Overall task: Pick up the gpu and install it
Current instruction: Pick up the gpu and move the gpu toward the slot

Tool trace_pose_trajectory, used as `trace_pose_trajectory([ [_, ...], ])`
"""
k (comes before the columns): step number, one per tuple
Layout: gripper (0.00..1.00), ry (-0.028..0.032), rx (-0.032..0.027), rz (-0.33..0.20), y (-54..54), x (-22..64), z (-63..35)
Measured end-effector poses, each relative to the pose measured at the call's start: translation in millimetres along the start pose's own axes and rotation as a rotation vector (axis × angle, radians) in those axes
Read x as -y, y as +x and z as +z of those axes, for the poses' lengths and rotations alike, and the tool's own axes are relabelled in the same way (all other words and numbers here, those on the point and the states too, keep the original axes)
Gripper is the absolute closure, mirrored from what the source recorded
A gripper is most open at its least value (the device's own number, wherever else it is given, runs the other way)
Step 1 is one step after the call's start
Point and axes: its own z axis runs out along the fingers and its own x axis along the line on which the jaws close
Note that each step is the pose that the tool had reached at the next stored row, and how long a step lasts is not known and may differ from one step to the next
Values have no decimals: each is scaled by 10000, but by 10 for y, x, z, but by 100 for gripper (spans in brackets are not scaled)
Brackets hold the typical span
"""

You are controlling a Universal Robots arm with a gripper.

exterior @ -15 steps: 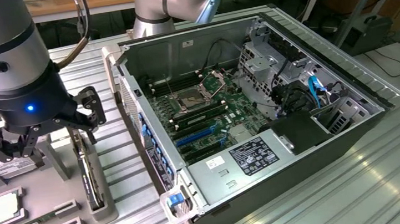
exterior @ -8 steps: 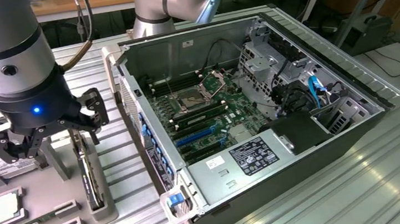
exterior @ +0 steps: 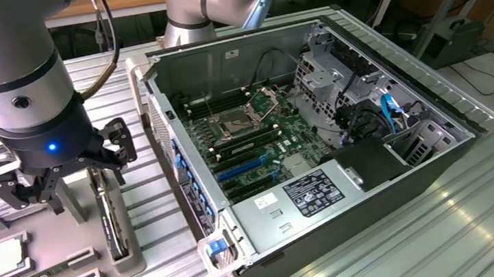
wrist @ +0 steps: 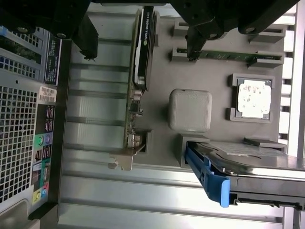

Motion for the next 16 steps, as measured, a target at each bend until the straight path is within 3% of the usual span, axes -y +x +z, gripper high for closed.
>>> trace_pose_trajectory([
  [16,16,-1,-1,-21,6,13,275],
])
